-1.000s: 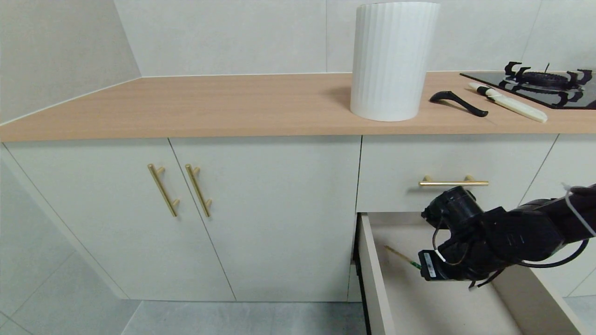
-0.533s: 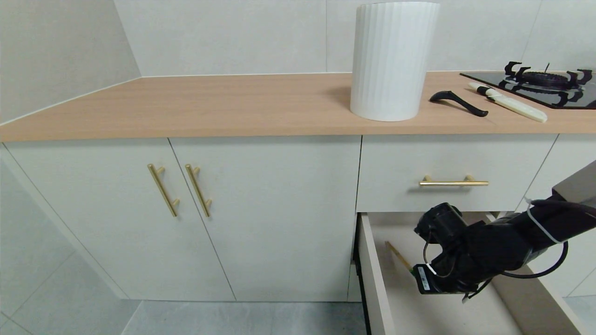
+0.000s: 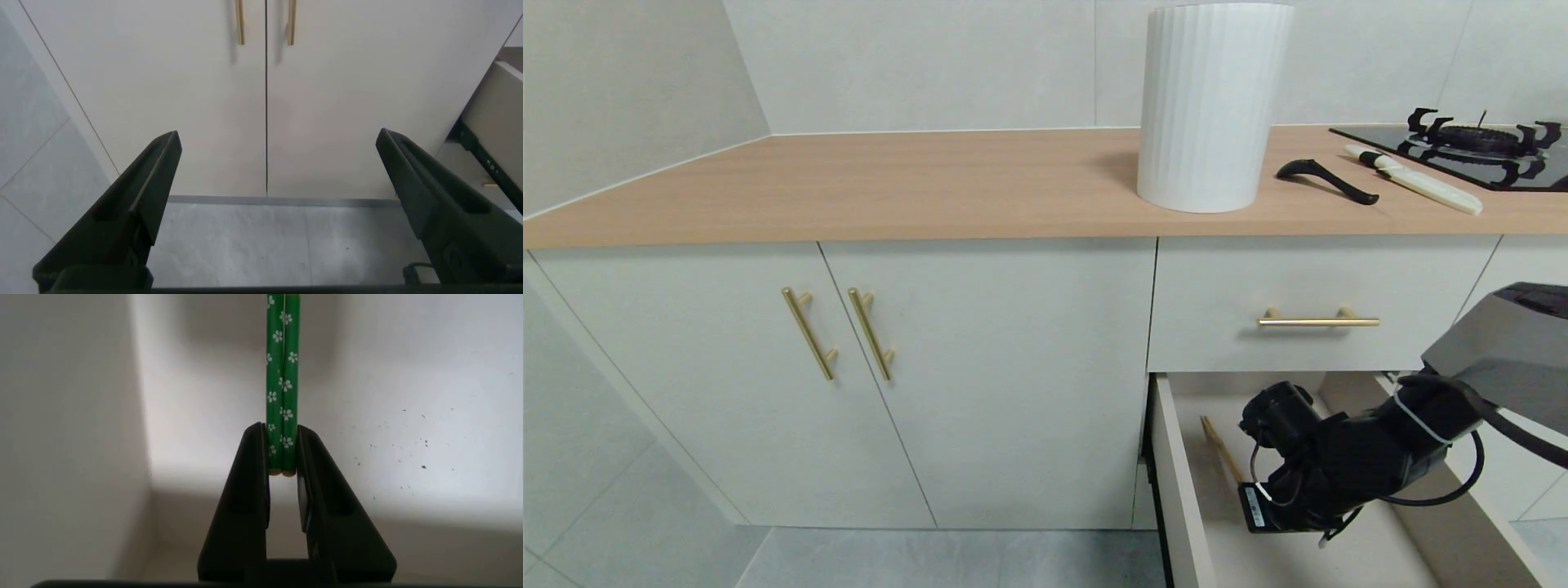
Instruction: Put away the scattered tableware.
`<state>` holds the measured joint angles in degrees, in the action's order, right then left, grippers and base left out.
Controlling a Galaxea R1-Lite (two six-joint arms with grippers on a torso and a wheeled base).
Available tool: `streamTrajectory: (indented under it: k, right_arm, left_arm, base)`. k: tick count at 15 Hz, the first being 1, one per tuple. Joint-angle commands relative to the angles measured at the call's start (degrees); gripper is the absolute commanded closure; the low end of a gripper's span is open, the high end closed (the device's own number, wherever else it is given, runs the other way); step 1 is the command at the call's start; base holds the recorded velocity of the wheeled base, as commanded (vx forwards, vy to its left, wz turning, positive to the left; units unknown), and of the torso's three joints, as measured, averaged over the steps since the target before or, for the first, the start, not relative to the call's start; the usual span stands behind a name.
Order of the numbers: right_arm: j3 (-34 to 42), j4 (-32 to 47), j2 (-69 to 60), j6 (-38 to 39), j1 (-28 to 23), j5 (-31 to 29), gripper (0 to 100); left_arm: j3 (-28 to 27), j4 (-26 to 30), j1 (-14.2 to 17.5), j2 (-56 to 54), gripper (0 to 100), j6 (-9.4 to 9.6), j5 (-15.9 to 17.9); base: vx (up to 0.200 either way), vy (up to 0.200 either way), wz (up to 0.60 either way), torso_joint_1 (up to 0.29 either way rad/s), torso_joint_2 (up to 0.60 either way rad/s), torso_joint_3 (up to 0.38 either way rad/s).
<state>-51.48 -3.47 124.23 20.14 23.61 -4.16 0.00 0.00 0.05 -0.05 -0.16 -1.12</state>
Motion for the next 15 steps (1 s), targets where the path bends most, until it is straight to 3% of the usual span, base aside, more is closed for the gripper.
streamTrajectory:
  k: [1,13,14,15]
  right_arm:
    - [0.1,-0.2,2.5,0.1,0.0,-0.6,100]
    - [-0.3,-2.9,3.1,2.2,0.0,-0.9,100]
    - [-0.3,-2.9,3.1,2.2,0.0,-0.9,0]
    - [-0.3,-2.9,3.1,2.2,0.0,-1.0,0]
  left_arm:
    - [0.0,0.0,0.0,0.0,0,-0.02,0.0]
    - [0.0,0.0,0.0,0.0,0,-0.02,0.0]
    - [0.0,0.1,0.0,0.0,0,-0.02,0.0]
    - [0.0,0.0,0.0,0.0,0,-0.02,0.0]
  base:
    - [0.000,0.000,0.00,0.000,0.00,0.000]
    - [0.000,0.000,0.00,0.000,0.00,0.000]
    - [0.000,0.000,0.00,0.000,0.00,0.000]
    - [0.000,0.000,0.00,0.000,0.00,0.000]
